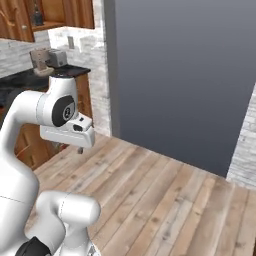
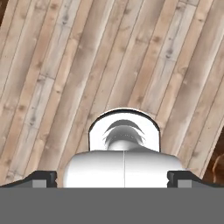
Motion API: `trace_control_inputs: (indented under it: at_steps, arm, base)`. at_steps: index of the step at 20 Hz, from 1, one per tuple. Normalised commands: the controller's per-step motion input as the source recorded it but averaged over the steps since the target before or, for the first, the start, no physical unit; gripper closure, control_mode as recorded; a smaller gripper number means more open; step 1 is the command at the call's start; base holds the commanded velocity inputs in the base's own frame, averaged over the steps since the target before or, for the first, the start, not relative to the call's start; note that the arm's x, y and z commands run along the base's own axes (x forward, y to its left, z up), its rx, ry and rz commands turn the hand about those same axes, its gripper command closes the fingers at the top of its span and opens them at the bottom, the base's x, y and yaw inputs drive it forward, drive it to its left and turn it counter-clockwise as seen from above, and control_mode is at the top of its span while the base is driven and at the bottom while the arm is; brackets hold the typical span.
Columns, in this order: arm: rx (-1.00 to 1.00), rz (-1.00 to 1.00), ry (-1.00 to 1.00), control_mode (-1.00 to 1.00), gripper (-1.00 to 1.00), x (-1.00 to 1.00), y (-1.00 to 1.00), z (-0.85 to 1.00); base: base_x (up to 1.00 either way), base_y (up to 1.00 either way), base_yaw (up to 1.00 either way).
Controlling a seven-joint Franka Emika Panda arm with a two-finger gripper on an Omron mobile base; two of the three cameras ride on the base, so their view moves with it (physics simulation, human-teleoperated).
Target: There is a bowl on the dining counter. Grab a lemon wedge from the fridge and place it in the bowl. Then get the liquor bottle and glass cup from the cabinet and place them next to the bowl.
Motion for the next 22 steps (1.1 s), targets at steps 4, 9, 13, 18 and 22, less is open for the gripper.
trace_control_inputs:
  at_steps: [4,9,13,18,22]
  arm:
    - [0.0,0.0,0.0,1.0,-1.0,0.0,0.0,0.0]
    - [0.0,0.0,0.0,1.0,-1.0,0.0,0.0,0.0]
    - [0.0,0.0,0.0,1.0,-1.0,0.0,0.0,0.0]
    - [0.0,0.0,0.0,1.0,-1.0,0.0,0.0,0.0]
    - [0.0,0.0,0.0,1.0,-1.0,0.0,0.0,0.0]
  base:
    - [1.0,0.1,0.33]
    - [1.0,0.12,0.33]
    - [1.0,0.05,0.35]
    - [1.0,0.0,0.37]
    - [1.0,0.0,0.38]
